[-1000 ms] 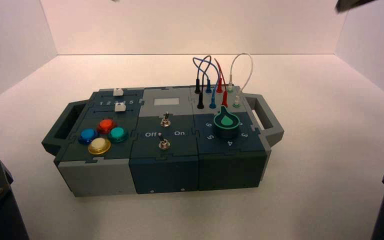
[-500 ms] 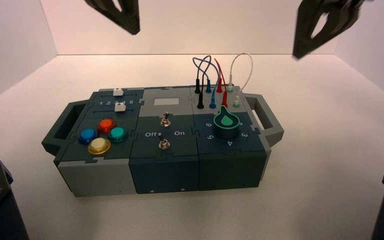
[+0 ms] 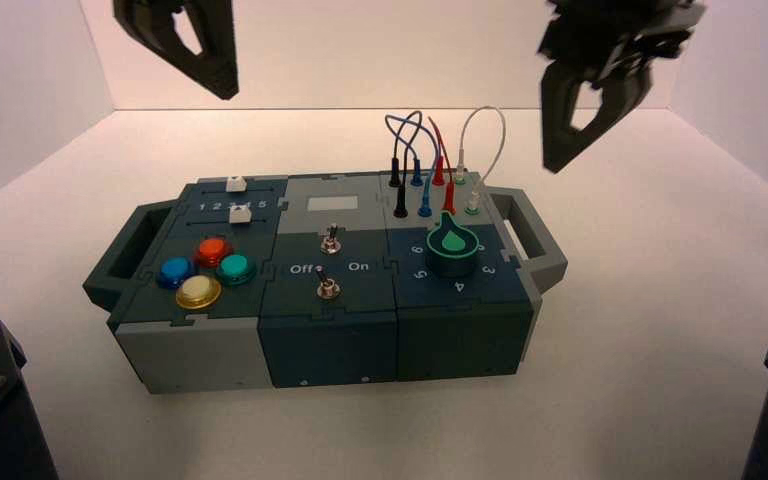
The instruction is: Turn the knob to position 5.
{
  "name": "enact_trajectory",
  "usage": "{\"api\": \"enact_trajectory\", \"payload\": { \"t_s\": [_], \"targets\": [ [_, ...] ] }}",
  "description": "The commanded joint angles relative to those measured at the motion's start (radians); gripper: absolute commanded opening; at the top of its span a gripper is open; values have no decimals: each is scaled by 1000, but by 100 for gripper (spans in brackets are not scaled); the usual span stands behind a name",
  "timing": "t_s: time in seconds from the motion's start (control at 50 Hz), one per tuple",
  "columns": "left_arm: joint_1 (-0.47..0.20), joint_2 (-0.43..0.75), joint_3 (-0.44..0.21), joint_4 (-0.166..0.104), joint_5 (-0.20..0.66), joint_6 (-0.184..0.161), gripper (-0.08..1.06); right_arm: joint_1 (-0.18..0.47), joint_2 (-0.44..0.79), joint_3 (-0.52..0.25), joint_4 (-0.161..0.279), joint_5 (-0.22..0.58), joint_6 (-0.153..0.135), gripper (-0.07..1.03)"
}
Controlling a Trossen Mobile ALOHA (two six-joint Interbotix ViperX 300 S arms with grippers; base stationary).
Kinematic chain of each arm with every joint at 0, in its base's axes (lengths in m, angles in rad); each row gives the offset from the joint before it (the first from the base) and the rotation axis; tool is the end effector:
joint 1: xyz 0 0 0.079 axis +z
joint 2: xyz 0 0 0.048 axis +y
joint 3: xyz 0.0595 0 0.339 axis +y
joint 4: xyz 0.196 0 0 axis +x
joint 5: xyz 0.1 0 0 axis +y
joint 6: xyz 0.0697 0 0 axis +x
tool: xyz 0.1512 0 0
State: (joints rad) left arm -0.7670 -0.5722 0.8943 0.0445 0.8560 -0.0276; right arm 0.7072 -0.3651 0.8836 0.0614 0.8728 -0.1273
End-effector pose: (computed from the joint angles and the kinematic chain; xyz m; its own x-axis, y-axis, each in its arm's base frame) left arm 0.1721 -0.1555 0.1466 0.2990 -0.2415 -0.9232 0.6854 0.7275 0.0316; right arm 0.1690 0.1581 0.1011 0.1057 0.1522 -0.9827 -0.7185 0.6949 0.0303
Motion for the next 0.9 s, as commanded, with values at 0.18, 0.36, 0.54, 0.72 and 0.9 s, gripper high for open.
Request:
{"api": "enact_trajectory", "payload": {
  "t_s": [0.18,0.36,0.54,0.72,0.9],
  "targets": [
    [11,-17,-11,20,6,15,-3,46,77,-46,-29,-28,-46,-2],
    [11,2,-25,48,18,20,-3,60,129,-75,-44,-34,-77,-2],
    [11,11,-34,81,20,25,-3,75,183,-95,-46,-35,-126,-2],
    [11,18,-41,87,28,35,-3,83,239,-117,-46,-34,-163,-2],
    [11,26,-44,89,29,46,-3,84,293,-140,-46,-34,-183,-2]
  ]
}}
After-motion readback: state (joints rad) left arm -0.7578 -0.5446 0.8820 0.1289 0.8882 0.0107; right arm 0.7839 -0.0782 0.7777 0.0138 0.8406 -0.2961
